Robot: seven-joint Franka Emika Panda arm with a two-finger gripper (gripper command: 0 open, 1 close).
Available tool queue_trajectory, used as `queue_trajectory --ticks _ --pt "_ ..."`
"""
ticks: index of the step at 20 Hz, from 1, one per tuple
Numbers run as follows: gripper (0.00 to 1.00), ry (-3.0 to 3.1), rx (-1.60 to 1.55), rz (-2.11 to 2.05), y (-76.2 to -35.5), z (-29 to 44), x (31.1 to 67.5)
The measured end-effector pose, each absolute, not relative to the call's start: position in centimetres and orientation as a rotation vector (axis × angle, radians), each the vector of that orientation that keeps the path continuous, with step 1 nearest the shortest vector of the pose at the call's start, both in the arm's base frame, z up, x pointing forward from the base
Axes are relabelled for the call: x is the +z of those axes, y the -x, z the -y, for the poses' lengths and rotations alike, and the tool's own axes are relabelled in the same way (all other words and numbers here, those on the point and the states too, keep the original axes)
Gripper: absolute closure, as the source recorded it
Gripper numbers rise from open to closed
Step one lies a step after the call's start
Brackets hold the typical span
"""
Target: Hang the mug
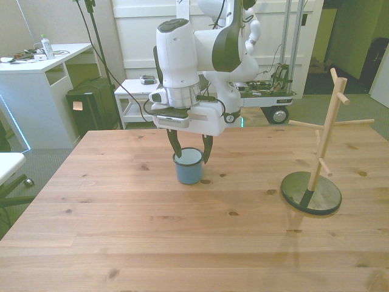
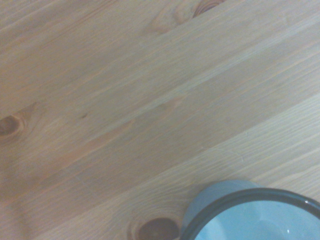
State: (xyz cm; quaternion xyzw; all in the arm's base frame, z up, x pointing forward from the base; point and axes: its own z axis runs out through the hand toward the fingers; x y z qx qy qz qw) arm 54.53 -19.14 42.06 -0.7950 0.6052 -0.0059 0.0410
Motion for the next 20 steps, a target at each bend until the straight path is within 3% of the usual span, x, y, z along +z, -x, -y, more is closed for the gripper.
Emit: queue_trajectory --ticks 6,20 --pt "1.0 2.438 0.002 -1.865 -55.1 19.4 40.2" --pt "1.0 2.434 0.003 -1.872 -55.2 19.8 39.7"
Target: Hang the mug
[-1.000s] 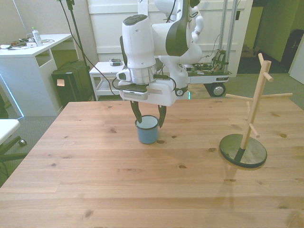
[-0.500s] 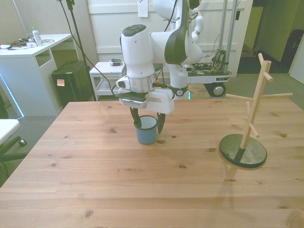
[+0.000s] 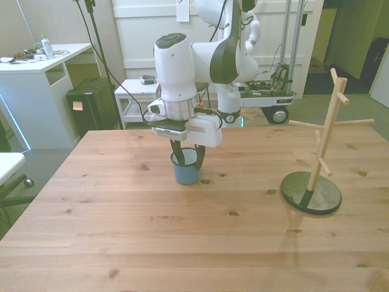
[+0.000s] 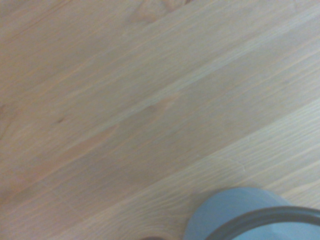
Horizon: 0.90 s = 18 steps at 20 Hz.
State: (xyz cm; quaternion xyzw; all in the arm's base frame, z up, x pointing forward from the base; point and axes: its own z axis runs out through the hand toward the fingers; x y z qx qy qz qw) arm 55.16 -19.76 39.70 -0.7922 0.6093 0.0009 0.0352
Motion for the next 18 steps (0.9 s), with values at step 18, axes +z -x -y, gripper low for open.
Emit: queue_trajectory --ticks 18 --pt "1.0 2.436 -0.004 -1.861 -55.47 19.88 39.64"
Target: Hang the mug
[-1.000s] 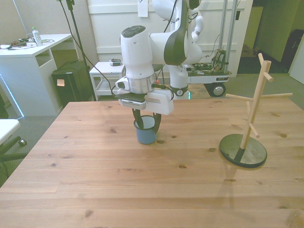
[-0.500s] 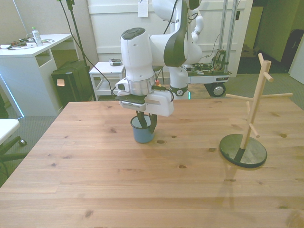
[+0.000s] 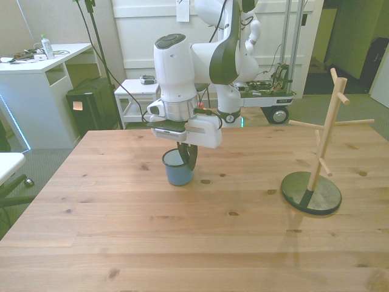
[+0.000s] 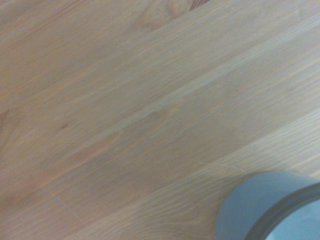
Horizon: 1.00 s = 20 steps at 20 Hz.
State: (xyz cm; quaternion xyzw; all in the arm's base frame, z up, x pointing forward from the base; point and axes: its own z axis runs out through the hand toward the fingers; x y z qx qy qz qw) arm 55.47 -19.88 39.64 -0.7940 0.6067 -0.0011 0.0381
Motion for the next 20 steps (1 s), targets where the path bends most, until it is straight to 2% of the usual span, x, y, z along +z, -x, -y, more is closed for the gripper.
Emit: queue_trajectory --ticks 5,14,20 --pt "1.0 2.438 -0.028 -1.844 -55.6 20.3 41.4" --pt "1.0 2.436 -0.106 -1.786 -56.4 20.1 52.2" --pt "1.0 2.455 -0.149 -1.719 -57.4 16.1 60.1"
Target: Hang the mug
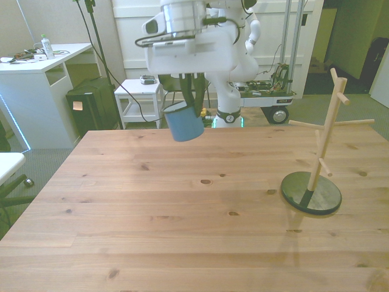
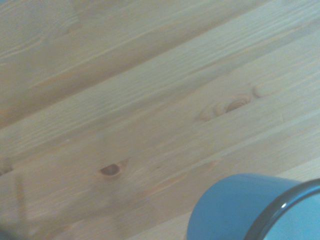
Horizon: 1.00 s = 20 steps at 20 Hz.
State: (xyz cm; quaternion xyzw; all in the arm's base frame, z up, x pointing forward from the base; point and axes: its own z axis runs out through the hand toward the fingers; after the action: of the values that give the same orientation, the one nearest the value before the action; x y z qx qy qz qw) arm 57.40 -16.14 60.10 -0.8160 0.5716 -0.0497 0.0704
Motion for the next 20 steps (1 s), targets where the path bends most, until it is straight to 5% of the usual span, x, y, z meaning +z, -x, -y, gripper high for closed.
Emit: queue_trajectory --ticks 20 --pt "1.0 2.585 -0.158 -1.647 -61.1 3.1 63.3"
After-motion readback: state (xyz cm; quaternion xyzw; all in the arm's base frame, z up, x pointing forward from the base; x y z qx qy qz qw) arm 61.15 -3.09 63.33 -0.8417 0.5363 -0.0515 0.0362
